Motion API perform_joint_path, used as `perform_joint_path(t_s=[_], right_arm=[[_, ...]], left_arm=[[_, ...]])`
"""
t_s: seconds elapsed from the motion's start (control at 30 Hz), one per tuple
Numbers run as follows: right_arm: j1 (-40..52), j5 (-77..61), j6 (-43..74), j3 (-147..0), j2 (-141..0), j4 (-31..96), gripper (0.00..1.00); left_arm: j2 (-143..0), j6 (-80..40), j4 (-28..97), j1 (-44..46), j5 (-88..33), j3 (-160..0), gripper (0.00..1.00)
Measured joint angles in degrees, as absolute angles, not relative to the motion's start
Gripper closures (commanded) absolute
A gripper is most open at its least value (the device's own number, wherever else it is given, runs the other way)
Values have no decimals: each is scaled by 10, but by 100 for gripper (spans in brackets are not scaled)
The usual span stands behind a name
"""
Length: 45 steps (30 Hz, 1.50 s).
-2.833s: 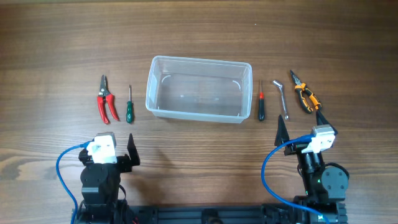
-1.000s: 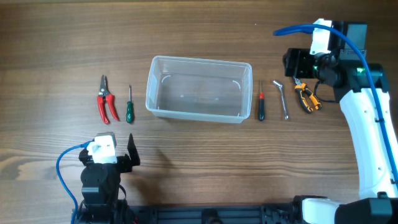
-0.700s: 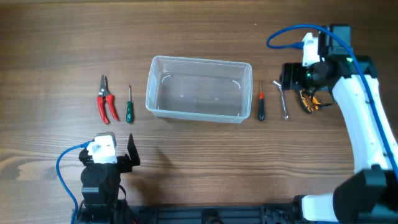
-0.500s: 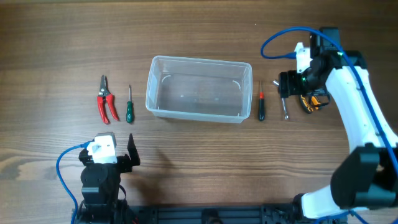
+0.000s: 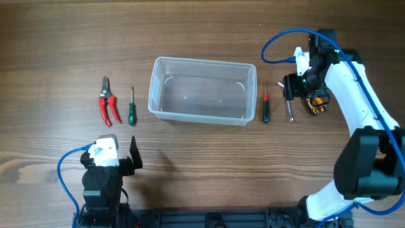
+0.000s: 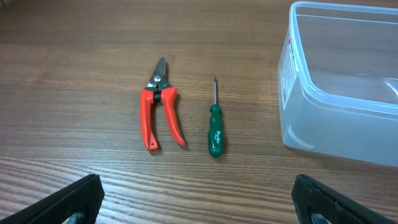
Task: Pack container
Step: 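Move the right gripper over the silver socket wrench and lower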
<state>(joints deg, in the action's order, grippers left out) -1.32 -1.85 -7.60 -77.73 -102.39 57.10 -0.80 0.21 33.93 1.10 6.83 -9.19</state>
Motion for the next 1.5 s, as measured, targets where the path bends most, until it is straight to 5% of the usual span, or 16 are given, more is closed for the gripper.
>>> perform_joint_path(t_s=[0.2, 0.33, 1.5], right_arm=[[-13, -19, -79, -777, -1024, 568, 36], [-13, -19, -83, -777, -1024, 567, 48], [-13, -29, -97, -773, -1163, 522, 47]], left_arm=[[-8, 2, 339, 11, 68, -92, 0], [-8, 2, 339, 11, 68, -92, 0], [-8, 2, 339, 11, 68, -92, 0]])
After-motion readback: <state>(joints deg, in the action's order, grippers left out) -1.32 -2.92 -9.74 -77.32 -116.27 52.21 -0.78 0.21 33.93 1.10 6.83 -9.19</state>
